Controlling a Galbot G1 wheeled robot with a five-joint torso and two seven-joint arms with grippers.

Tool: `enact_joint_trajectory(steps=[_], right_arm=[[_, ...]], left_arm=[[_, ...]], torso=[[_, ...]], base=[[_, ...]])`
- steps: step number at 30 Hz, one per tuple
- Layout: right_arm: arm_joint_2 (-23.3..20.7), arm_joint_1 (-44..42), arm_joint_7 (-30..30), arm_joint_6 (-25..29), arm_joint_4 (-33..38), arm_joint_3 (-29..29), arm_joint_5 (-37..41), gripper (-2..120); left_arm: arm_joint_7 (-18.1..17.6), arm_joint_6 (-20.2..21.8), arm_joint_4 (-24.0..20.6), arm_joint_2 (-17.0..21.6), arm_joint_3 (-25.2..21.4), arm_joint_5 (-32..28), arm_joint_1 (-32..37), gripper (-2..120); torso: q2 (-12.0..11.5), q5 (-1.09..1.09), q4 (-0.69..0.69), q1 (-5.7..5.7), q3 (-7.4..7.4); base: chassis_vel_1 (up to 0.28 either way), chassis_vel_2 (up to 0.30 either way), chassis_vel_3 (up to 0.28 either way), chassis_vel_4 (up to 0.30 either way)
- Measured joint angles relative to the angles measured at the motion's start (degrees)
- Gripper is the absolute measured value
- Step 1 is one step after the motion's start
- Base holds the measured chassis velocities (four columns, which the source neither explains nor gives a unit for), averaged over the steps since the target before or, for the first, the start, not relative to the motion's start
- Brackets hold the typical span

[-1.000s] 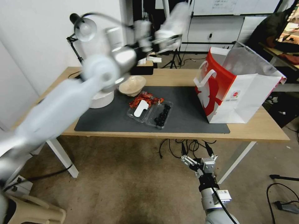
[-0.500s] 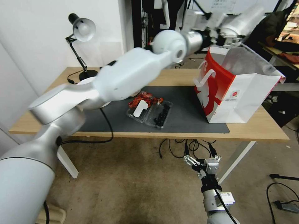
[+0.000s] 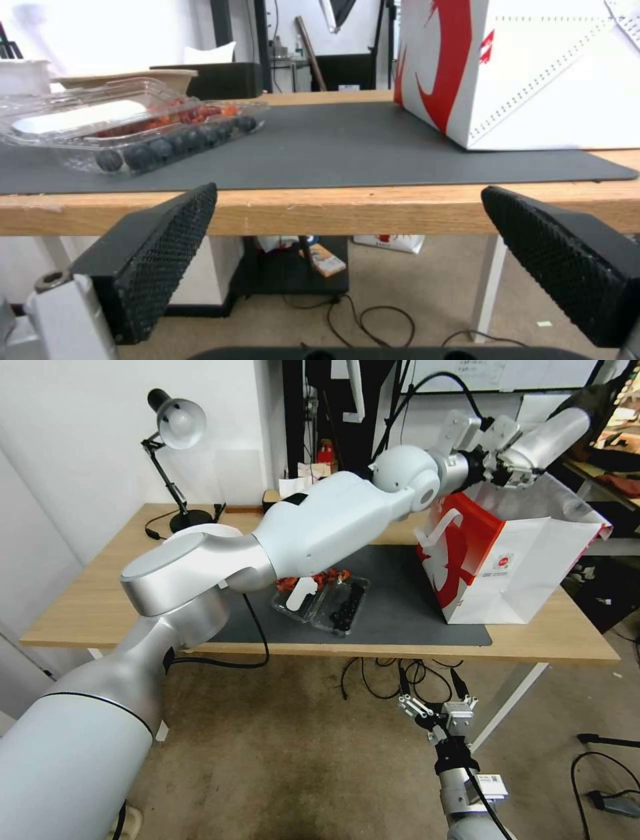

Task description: Pick up the trash from the table and place it into the takeout bag.

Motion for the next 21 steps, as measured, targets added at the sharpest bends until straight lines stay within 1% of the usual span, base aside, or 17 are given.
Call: enact_joint_trajectory(steps=[2, 3, 6, 10, 13, 14, 16, 17, 19, 20, 21], right_arm=[[-0.07, -0.06, -0.03, 0.10, -0.01, -0.07, 0.00, 100], [-0.07, -0.06, -0.03, 0.10, -0.01, -0.07, 0.00, 100], [-0.50, -0.19, -0.05, 0.11, 0.47, -0.11, 0.02, 100], [-0.66, -0.24, -0.05, 0.11, 0.90, -0.13, 0.02, 100], [-0.73, -0.31, -0.06, 0.09, 1.30, -0.28, 0.02, 100], [-0.73, -0.31, -0.06, 0.09, 1.30, -0.28, 0.02, 100], [-0.72, -0.34, -0.07, 0.07, 1.67, -0.32, 0.02, 100], [-0.72, -0.34, -0.07, 0.07, 1.67, -0.32, 0.02, 100], [-0.73, -0.37, -0.08, 0.05, 1.85, -0.35, 0.02, 100], [-0.73, -0.37, -0.08, 0.05, 1.85, -0.35, 0.02, 100], [-0.73, -0.36, -0.09, 0.05, 1.86, -0.35, 0.03, 100]], left_arm=[[-1.02, 0.11, -0.46, 0.21, -0.36, -0.06, 0.36, 81], [-1.02, 0.11, -0.46, 0.21, -0.36, -0.06, 0.36, 81], [-2.66, 0.16, -1.73, 0.49, -0.87, -0.60, 0.52, 97], [-3.52, 0.23, -2.33, 0.48, -1.11, -1.20, 0.52, 99], [-5.50, 0.07, -3.47, 0.42, -1.87, -1.89, 0.61, 100], [-5.50, 0.07, -3.47, 0.42, -1.87, -1.89, 0.61, 100], [-8.04, -0.06, -5.88, 1.50, -2.82, -2.58, 1.08, 100], [-8.04, -0.06, -5.88, 1.50, -2.82, -2.58, 1.08, 100], [-10.35, -0.19, -10.95, 5.24, -4.07, -3.09, 2.17, 100], [-10.35, -0.19, -10.95, 5.24, -4.07, -3.09, 2.17, 100], [-11.16, -0.44, -13.62, 7.45, -4.60, -3.17, 2.96, 100]], torso=[[0.00, 0.00, 0.00, 0.00, 0.00], [0.00, 0.00, 0.00, 0.00, 0.00], [0.01, 0.00, 0.00, 0.00, 0.00], [0.01, 0.00, 0.00, 0.00, 0.00], [0.01, 0.00, -0.02, 0.00, 0.00], [0.01, 0.00, -0.02, 0.00, 0.00], [0.01, 0.00, -0.03, 0.00, 0.00], [0.01, 0.00, -0.03, 0.00, 0.00], [0.01, 0.00, -0.03, 0.00, 0.00], [0.01, 0.00, -0.03, 0.00, 0.00], [0.01, -0.01, -0.01, 0.00, 0.00]], base=[[0.000, 0.000, 0.000, 0.000], [0.000, 0.000, 0.000, 0.000], [0.000, 0.000, 0.000, 0.000], [0.000, 0.000, 0.000, 0.000], [0.000, 0.000, 0.000, 0.000], [0.000, 0.000, 0.000, 0.000], [0.000, 0.000, 0.000, 0.000], [0.000, 0.000, 0.000, 0.000], [0.000, 0.000, 0.000, 0.000], [0.000, 0.000, 0.000, 0.000], [0.000, 0.000, 0.000, 0.000]])
